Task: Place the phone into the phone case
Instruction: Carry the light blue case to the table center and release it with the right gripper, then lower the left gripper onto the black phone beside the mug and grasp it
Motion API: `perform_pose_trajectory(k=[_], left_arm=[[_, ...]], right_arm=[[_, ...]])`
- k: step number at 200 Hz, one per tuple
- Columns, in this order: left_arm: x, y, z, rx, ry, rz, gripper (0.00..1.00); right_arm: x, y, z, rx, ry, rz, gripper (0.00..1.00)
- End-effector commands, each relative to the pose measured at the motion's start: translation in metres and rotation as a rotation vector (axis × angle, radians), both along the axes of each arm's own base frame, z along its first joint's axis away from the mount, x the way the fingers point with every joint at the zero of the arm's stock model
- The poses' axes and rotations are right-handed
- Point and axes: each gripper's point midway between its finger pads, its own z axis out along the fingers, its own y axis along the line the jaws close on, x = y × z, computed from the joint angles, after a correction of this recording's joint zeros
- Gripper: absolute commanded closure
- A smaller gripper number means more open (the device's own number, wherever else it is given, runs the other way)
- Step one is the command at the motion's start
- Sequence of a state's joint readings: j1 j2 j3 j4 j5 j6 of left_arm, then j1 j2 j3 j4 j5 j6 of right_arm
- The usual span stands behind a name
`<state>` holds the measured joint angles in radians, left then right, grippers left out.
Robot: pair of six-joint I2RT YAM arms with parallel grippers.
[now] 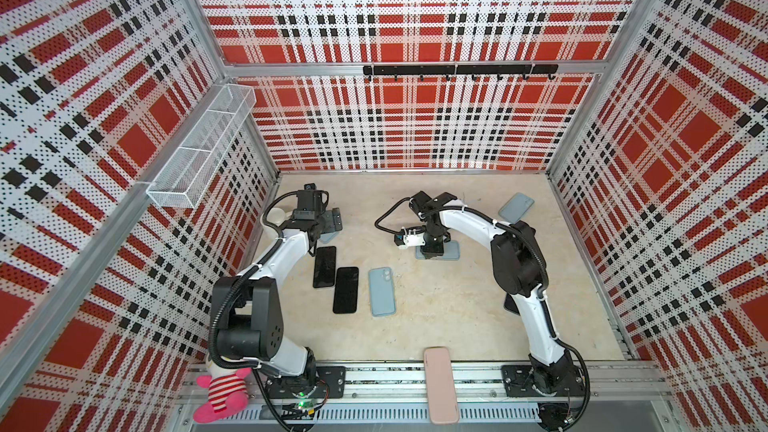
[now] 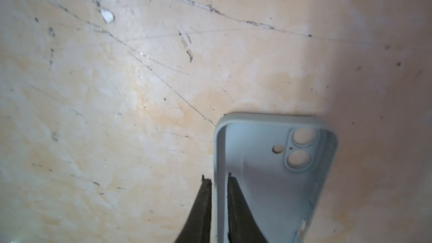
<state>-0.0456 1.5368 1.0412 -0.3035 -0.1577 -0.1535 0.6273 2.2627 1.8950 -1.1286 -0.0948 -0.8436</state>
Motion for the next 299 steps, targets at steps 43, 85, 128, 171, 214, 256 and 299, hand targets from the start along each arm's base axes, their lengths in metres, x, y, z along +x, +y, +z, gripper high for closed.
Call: perform_pose_trajectory(k=[43, 85, 128, 171, 214, 256, 299], left_arm=[[0.002, 0.000, -0.006, 0.000, 0.054, -0.015, 0.02], [-0.007, -0.004, -0.012, 0.037, 0.132, -0.065, 0.02], [-0.024, -0.026, -0.037, -0.037, 0.237, -0.137, 0.02], [-0.056, -0.024, -0.068, -0.016, 0.385, -0.122, 0.02], [-0.079, -0.015, -0.093, -0.037, 0.482, -0.130, 0.02], [-0.080, -0.003, -0.103, 0.021, 0.521, -0.119, 0.02], [-0.088, -0.008, -0.127, 0.000, 0.602, -0.156, 0.02]], right_arm=[[0.031, 0.010, 0.067, 0.180, -0.185, -0.329, 0.54], [0.062, 0.003, 0.113, 0.481, -0.334, -0.869, 0.37], [0.062, -0.029, 0.114, 0.627, -0.199, -1.283, 0.21], [0.053, -0.037, 0.086, 0.622, -0.069, -1.313, 0.10], [0.045, -0.047, 0.081, 0.584, -0.095, -1.299, 0.06], [0.043, -0.047, 0.085, 0.603, -0.104, -1.290, 0.01], [0.044, -0.050, 0.084, 0.596, -0.118, -1.299, 0.00]])
